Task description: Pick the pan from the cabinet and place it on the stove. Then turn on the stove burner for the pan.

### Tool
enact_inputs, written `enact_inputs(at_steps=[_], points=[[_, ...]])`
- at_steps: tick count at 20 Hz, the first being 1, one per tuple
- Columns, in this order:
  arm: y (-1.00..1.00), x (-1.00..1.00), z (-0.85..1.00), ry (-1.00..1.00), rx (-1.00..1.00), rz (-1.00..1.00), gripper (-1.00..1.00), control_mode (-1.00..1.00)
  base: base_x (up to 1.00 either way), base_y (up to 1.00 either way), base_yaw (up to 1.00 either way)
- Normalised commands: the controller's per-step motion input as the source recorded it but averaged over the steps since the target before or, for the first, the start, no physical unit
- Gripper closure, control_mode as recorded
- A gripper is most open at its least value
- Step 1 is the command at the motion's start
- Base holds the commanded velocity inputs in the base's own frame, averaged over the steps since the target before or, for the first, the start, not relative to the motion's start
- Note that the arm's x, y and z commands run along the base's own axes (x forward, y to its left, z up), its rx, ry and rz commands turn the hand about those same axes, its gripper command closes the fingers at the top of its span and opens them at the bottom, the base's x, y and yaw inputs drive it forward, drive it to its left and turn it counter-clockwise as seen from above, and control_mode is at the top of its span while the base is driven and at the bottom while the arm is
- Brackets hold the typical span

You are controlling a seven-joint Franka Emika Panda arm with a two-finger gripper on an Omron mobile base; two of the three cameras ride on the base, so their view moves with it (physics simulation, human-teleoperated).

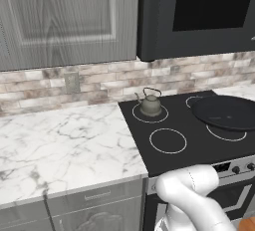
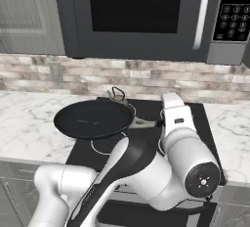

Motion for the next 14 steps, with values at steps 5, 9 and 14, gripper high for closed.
enact_inputs(at_steps=[5, 9, 14], points=[[-0.76, 0.08, -0.25, -0.03, 0.01, 0.01, 1.0, -1.0, 0.0, 0.0, 0.0], [-0.76, 0.14, -0.3, -0.04, 0.02, 0.02, 1.0, -1.0, 0.0, 0.0, 0.0], [-0.64, 0.24, -0.35, -0.01, 0.01, 0.03, 1.0, -1.0, 0.0, 0.0, 0.0]])
